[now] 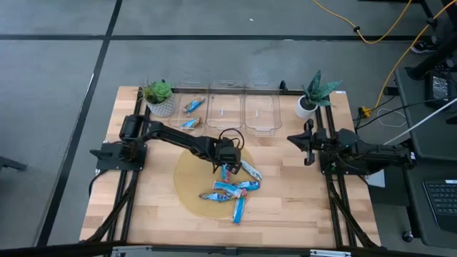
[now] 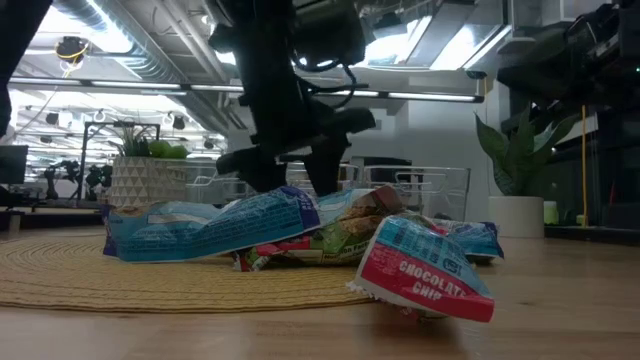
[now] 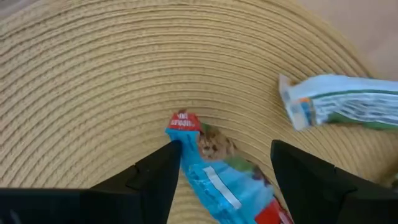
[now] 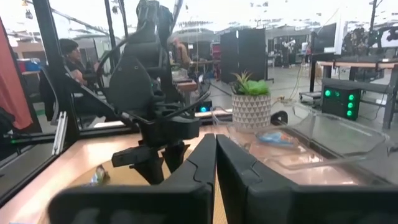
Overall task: Pick and place Granola Bars by type
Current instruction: Put the red granola bar into the middle transparent bin
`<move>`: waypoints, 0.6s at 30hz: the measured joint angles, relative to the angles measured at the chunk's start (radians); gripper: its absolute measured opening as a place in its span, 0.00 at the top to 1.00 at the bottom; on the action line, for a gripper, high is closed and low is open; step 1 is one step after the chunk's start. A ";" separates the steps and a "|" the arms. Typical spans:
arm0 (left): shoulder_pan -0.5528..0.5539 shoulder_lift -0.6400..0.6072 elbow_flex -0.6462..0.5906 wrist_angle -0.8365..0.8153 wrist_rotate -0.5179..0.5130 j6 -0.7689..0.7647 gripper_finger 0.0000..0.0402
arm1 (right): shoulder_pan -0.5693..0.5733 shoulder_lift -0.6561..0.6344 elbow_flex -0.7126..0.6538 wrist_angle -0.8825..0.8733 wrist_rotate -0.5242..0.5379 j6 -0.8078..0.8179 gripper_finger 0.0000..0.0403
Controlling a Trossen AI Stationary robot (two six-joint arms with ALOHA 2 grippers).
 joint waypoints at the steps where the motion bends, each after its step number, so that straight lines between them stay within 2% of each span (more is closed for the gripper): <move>1: 0.001 0.005 0.000 0.003 -0.004 -0.005 0.40 | 0.000 0.000 0.000 -0.009 0.000 0.002 0.96; 10: 0.008 0.045 0.001 0.000 -0.001 -0.070 0.41 | 0.000 0.000 0.000 -0.033 0.000 0.004 0.96; 18: 0.009 0.045 0.001 -0.003 -0.003 -0.087 0.56 | 0.000 0.000 0.000 -0.032 0.000 0.004 0.96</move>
